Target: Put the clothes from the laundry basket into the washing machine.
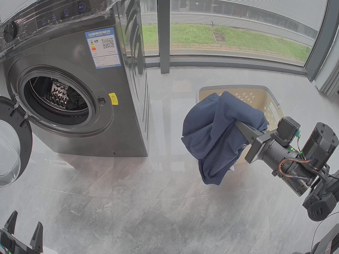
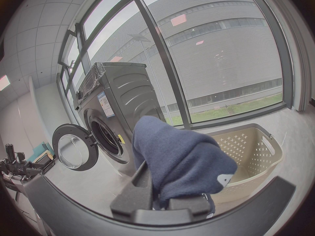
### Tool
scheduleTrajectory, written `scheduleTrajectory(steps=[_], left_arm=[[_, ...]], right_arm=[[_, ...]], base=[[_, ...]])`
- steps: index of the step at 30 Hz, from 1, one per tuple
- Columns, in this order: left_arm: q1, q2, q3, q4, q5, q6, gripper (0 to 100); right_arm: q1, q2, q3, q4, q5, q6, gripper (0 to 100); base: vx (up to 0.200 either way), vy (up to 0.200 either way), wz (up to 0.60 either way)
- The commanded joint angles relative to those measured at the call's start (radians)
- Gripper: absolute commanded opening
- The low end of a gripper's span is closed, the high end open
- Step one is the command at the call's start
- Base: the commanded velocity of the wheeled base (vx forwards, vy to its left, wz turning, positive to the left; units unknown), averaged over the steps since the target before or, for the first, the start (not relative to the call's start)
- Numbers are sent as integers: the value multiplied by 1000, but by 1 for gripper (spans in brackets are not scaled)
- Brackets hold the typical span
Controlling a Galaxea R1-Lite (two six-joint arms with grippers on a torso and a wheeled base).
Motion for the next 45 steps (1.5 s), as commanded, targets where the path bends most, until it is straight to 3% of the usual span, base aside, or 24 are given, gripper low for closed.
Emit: scheduleTrajectory(steps=[1,25,39,45], left_arm=[[-2,-7,16,0,0,-1,100],[0,-7,16,0,0,0,100],[0,-7,16,0,5,3,100],[-2,-7,16,0,-1,-1,100]], right_arm=[[3,3,-1,1,0,0,0],[22,3,1,-2,2,5,0],[22,10,7,-2,2,5,0],[20,12,7,-2,2,5,0]], base=[[0,200,0],[0,200,0],[-171,0,0],[0,0,0]])
